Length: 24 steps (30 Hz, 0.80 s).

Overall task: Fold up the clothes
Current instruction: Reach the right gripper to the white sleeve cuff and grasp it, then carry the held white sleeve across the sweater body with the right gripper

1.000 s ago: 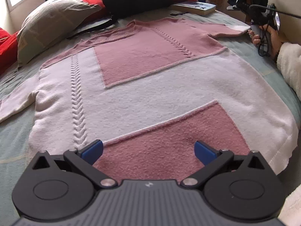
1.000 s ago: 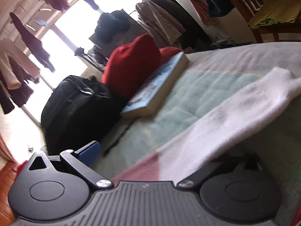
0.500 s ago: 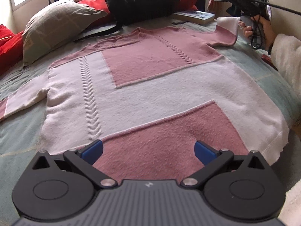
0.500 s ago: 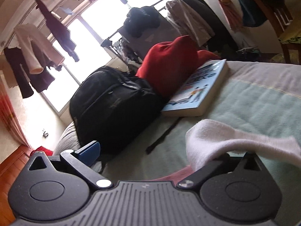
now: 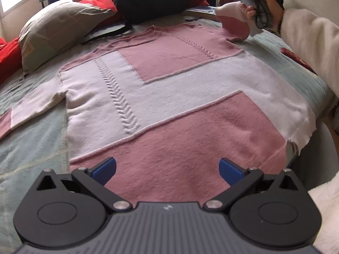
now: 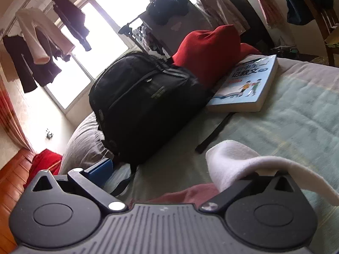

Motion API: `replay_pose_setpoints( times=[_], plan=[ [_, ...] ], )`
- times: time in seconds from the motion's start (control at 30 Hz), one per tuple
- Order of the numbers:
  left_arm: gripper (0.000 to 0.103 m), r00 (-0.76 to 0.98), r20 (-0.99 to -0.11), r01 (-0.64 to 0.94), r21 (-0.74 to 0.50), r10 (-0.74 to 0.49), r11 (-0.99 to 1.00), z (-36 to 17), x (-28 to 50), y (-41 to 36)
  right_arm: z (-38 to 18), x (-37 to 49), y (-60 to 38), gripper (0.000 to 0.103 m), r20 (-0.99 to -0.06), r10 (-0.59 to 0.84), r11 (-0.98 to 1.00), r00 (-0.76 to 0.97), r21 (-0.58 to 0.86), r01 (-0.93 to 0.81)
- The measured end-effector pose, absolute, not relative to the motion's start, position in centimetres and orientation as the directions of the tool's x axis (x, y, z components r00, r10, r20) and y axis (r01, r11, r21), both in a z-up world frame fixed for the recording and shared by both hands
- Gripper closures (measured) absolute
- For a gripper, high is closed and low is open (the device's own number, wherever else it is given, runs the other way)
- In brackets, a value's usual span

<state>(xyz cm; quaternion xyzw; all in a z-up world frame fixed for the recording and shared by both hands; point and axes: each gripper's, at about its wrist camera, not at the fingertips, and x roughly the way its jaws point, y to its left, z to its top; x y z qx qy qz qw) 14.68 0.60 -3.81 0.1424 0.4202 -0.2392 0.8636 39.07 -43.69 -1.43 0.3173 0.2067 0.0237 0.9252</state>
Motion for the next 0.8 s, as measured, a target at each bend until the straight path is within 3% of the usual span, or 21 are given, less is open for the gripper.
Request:
replay_pose_setpoints(
  times=[0.37,0.8],
  plan=[
    [0.001,0.560,-0.769,0.512,0.028,-0.309,0.858,-3.2,13.7,3.0,-1.1,41.4,-36.2,0.000,-0.427,0.183,0.840,0.885,0.536,0.085],
    [0.001,0.556,-0.766,0.447,-0.052,-0.323,0.893,-3.2,12.7,4.9,0.2,43.2,-27.2,0.000,-0.404,0.262,0.866,0.876,0.498,-0.030]
  ],
)
